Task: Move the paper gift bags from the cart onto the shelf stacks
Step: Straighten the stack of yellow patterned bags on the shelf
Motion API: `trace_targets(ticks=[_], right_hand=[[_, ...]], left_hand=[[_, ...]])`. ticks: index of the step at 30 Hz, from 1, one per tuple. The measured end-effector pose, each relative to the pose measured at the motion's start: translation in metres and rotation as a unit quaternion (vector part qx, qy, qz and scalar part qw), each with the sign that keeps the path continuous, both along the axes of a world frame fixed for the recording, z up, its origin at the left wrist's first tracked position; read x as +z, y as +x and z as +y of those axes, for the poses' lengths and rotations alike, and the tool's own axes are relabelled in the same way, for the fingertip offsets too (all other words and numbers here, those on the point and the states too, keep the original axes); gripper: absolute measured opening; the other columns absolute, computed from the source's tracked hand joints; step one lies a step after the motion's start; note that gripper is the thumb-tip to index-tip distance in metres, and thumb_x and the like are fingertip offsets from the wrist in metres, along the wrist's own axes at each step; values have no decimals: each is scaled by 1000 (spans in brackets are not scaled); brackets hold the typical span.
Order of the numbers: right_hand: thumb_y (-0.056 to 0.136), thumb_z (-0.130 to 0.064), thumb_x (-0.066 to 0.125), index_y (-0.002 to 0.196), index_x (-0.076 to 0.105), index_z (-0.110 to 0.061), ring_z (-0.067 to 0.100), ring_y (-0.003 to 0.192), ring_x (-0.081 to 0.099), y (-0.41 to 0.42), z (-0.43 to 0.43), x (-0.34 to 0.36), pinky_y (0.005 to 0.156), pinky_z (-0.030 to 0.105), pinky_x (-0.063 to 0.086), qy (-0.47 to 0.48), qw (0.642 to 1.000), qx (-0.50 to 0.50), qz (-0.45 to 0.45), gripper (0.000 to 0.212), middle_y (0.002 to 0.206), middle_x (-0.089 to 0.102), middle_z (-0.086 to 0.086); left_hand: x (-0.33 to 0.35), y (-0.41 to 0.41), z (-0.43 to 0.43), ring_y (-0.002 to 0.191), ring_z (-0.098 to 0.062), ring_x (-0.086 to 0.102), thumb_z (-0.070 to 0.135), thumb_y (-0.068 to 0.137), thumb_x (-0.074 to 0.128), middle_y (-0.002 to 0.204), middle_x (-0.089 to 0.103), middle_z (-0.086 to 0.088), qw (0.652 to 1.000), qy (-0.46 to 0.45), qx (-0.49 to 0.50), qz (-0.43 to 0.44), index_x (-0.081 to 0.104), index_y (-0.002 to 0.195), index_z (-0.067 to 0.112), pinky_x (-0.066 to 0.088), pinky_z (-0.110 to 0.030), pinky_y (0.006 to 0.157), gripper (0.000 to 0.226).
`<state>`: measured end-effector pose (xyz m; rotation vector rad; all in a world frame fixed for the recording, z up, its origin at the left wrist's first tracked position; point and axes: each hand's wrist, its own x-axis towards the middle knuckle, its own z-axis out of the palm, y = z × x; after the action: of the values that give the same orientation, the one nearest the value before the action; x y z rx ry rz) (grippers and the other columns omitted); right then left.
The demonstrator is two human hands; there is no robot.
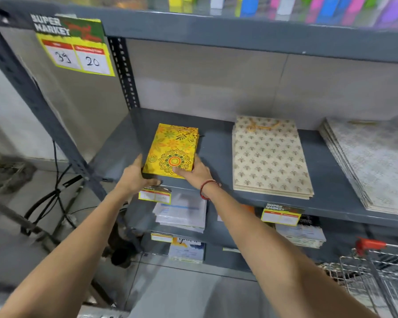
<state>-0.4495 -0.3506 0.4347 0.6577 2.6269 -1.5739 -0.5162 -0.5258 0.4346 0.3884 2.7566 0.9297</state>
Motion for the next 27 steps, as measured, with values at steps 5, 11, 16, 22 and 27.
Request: trace_targets(ticks=[5, 11, 16, 22, 27], right_hand=[[62, -33, 81, 128, 42, -14, 32, 118, 53, -7, -1, -8, 105, 43, 41, 91, 995, 38, 0, 79, 126, 61, 12], [69, -28, 78, 111, 53, -2, 35, 109, 56, -14, -1, -15, 92, 39, 49, 164, 986, 40, -4, 55, 114, 64, 20], [74, -28, 75, 103, 57, 1, 36, 103, 58, -14, -1, -11, 85, 38, 49, 187, 981, 43, -8, 45, 109, 65, 21], [81, -29, 67, 95, 58, 4, 36, 98, 57, -7, -6, -10, 75, 35, 45, 221, 974, 53, -16, 37, 102, 63, 24], [84, -29, 64, 98, 59, 6, 36, 100, 55, -5, -6, -7, 82, 37, 47, 255, 965, 66, -14, 38, 105, 63, 24]], left_hand=[[-3, -17, -9, 99, -27, 66, 14, 71, 80, 104, 72, -12, 997, -10, -61, 37, 62, 115, 10, 38, -24, 69, 48], [-1, -40, -17, 83, -11, 57, 3, 77, 73, 84, 70, -9, 994, 3, -108, 20, 69, 106, 5, 45, -25, 76, 29], [2, -46, -15, 84, -11, 54, 2, 75, 75, 82, 61, -4, 994, -1, -110, -3, 70, 101, -3, 42, -22, 74, 27], [-3, -48, -14, 73, -17, 43, 15, 72, 79, 75, 48, -3, 993, -56, -106, 10, 55, 75, 14, 34, -25, 72, 24], [0, -44, -8, 98, -33, 67, 11, 76, 76, 110, 70, -23, 992, -83, -85, 31, 66, 114, -4, 51, -35, 89, 42]])
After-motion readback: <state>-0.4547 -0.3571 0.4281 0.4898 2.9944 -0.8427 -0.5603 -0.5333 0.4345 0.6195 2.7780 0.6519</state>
